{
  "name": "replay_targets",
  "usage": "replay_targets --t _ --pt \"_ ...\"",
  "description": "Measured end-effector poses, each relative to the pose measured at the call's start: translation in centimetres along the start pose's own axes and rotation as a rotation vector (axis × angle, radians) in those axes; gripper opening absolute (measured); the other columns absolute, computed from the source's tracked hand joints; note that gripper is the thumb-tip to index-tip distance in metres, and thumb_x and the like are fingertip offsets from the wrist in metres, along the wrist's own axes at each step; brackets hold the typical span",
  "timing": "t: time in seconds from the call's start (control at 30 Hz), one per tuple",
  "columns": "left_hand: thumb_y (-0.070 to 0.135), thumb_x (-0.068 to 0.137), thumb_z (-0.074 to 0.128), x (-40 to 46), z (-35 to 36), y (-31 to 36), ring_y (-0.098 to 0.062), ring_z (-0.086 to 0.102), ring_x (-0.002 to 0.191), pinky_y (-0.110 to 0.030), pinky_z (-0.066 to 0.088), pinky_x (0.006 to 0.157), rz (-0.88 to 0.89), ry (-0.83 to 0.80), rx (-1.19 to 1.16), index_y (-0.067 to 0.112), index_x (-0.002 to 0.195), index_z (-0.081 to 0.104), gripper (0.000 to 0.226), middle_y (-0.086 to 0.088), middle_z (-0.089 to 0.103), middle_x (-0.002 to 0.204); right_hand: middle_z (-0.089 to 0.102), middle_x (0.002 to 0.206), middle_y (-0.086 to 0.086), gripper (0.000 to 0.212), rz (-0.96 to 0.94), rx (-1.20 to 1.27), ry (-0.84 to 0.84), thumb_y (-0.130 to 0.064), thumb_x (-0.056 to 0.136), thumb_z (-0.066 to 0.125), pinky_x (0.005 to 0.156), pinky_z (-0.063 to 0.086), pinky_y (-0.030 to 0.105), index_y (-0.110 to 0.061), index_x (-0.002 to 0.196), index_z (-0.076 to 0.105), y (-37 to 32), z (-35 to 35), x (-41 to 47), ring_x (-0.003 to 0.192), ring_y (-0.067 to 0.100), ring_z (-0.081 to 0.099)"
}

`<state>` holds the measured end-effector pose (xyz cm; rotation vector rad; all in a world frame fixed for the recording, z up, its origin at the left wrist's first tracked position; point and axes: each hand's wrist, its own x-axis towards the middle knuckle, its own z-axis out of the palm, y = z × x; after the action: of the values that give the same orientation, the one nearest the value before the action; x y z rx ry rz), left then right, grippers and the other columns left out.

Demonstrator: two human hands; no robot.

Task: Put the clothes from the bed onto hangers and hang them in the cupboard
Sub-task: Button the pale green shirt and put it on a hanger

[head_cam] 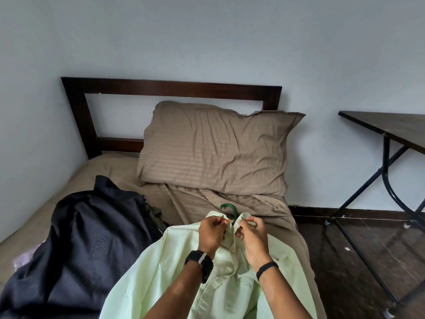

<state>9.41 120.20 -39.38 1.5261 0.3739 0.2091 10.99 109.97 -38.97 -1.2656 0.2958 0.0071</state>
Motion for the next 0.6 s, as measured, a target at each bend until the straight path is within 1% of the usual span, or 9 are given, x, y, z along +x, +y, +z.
replay_targets --t 0.07,0.13,0.17,0.27,0.33,0.4,0.47,0.53,0.6 --pt "0.006 0.089 0.06 0.1 0.1 0.1 -0.018 0.049 0.061 -0.027 0.043 0.059 0.002 -0.001 0.01 0.01 0.064 0.06 0.026 -0.002 0.056 0.06 0.06 0.077 0.01 0.014 -0.062 -0.098 -0.008 0.001 0.086 0.06 0.065 0.052 0.036 -0.01 0.091 0.052 0.2 -0.2 -0.1 0.065 0.019 0.056" --pt "0.004 0.09 0.058 0.0 0.2 0.3 -0.015 0.049 0.058 -0.025 0.044 0.057 0.009 -0.015 0.017 0.009 0.063 0.06 0.027 0.0 0.055 0.058 0.065 0.084 0.01 0.015 -0.128 -0.233 -0.01 -0.005 0.084 0.064 0.076 0.055 0.043 -0.014 0.091 0.054 0.5 -0.2 -0.3 0.074 0.021 0.062" --pt "0.004 0.09 0.057 -0.1 0.3 0.3 -0.013 0.049 0.055 -0.023 0.044 0.056 0.014 -0.026 0.024 0.008 0.064 0.06 0.027 0.001 0.055 0.057 0.067 0.085 0.009 0.015 -0.151 -0.281 -0.013 -0.007 0.083 0.065 0.078 0.055 0.043 -0.016 0.09 0.055 0.6 -0.2 -0.4 0.077 0.021 0.063" --pt "0.005 0.09 0.057 -0.1 0.4 0.2 -0.014 0.048 0.055 -0.028 0.044 0.059 0.039 -0.04 0.076 0.003 0.069 0.063 0.022 0.001 0.055 0.056 0.067 0.084 0.007 0.017 -0.189 -0.332 -0.007 -0.009 0.085 0.066 0.072 0.051 0.034 -0.019 0.085 0.052 0.5 -0.1 -0.6 0.077 0.02 0.062" --pt "0.006 0.09 0.058 0.0 0.4 0.2 -0.015 0.048 0.056 -0.031 0.045 0.062 0.068 -0.031 0.143 0.007 0.066 0.062 0.024 0.004 0.054 0.055 0.067 0.084 0.007 0.017 -0.207 -0.339 -0.007 -0.009 0.085 0.066 0.067 0.047 0.025 -0.018 0.085 0.052 0.5 0.0 -0.7 0.074 0.017 0.061" --pt "0.006 0.089 0.059 0.1 0.5 0.3 -0.012 0.049 0.054 -0.031 0.046 0.064 0.104 -0.008 0.215 0.015 0.062 0.059 0.029 0.008 0.054 0.054 0.068 0.084 0.006 0.018 -0.229 -0.343 0.014 -0.008 0.084 0.066 0.062 0.044 0.018 -0.018 0.086 0.052 0.5 0.1 -0.9 0.072 0.012 0.061" --pt "0.005 0.088 0.059 0.1 0.6 0.4 -0.011 0.05 0.054 -0.031 0.047 0.065 0.126 0.022 0.258 0.019 0.06 0.056 0.032 0.009 0.054 0.054 0.069 0.084 0.004 0.017 -0.257 -0.34 0.05 -0.006 0.083 0.066 0.059 0.043 0.011 -0.015 0.088 0.053 0.3 0.1 -1.1 0.072 0.006 0.061" --pt "0.005 0.089 0.059 0.0 0.6 0.3 -0.01 0.051 0.055 -0.032 0.047 0.066 0.127 0.019 0.256 0.019 0.061 0.057 0.031 0.008 0.055 0.055 0.069 0.085 0.005 0.016 -0.285 -0.353 0.054 -0.004 0.083 0.066 0.058 0.042 0.007 -0.012 0.09 0.054 0.2 0.0 -1.2 0.073 0.003 0.061" --pt "0.005 0.089 0.06 -0.1 0.6 0.3 -0.008 0.051 0.055 -0.027 0.046 0.064 0.136 0.011 0.273 0.014 0.065 0.059 0.025 0.009 0.056 0.056 0.069 0.084 0.006 0.015 -0.301 -0.386 0.041 -0.004 0.082 0.066 0.058 0.041 0.006 -0.009 0.091 0.055 0.1 -0.2 -1.2 0.072 0.002 0.06"
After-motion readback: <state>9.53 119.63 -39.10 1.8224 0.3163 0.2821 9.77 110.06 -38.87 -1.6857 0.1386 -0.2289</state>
